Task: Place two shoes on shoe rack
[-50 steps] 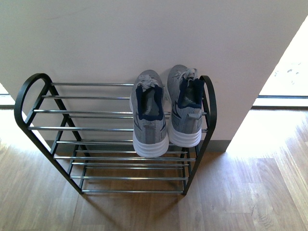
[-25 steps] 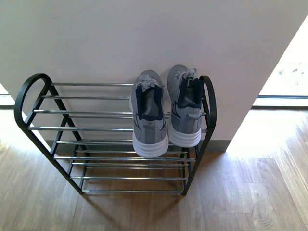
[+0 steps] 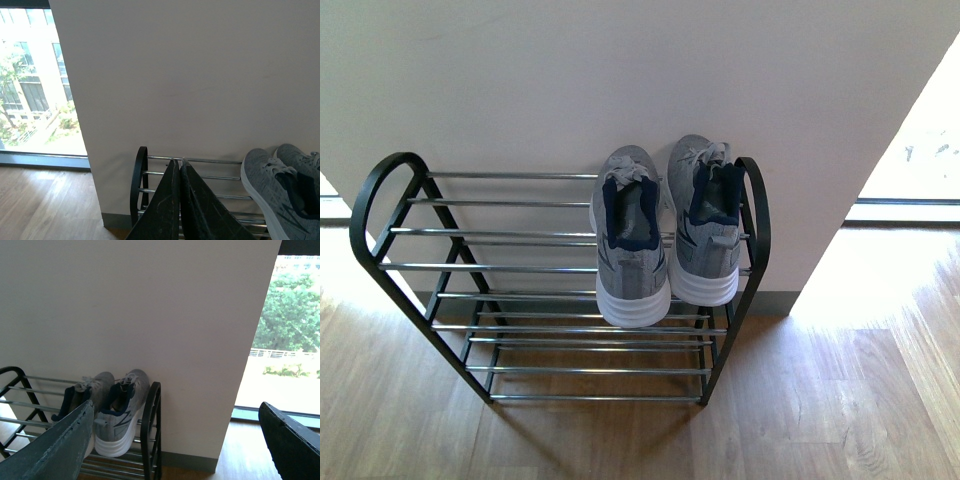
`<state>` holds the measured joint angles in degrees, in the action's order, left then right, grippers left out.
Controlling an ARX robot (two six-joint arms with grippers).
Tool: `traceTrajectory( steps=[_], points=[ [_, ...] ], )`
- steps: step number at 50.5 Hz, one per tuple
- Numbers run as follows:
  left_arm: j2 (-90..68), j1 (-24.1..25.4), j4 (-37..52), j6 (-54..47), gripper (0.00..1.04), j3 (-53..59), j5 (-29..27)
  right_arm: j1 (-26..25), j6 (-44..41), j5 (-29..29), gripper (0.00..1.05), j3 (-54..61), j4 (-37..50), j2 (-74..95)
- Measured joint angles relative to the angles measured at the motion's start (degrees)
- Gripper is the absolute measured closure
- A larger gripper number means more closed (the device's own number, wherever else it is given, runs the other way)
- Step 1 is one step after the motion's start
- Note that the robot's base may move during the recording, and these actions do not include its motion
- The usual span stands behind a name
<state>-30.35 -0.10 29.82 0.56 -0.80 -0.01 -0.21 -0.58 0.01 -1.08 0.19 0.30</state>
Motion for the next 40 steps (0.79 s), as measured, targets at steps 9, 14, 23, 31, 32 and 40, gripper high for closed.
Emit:
traceTrajectory(
  steps=[9, 14, 23, 31, 32, 40],
  points=[
    [4.72, 0.00, -4.35, 0.00, 1.04, 0.00, 0.00, 0.00, 0.00, 0.00, 0.09, 0.00, 0.00, 0.00],
    [6.69, 0.00, -6.32, 0.00, 1.04, 0.02, 0.00, 0.00, 0.00, 0.00, 0.09, 0.00, 0.00, 0.00],
    [10.34, 0.00, -9.84, 0.00, 1.04, 0.02, 0.00, 0.00, 0.00, 0.00, 0.09, 0.00, 0.00, 0.00],
    [13.44, 0.00, -12.90, 0.00, 1.04, 0.02, 0.00, 0.00, 0.00, 0.00, 0.09, 0.00, 0.00, 0.00],
    [13.64, 0.00, -13.11, 0.00, 1.04, 0.02, 0.00, 0.00, 0.00, 0.00, 0.09, 0.00, 0.00, 0.00],
    [16.09, 0.00, -15.54, 0.00, 1.03, 0.02, 0.00, 0.00, 0.00, 0.00, 0.09, 0.00, 0.00, 0.00]
  ],
)
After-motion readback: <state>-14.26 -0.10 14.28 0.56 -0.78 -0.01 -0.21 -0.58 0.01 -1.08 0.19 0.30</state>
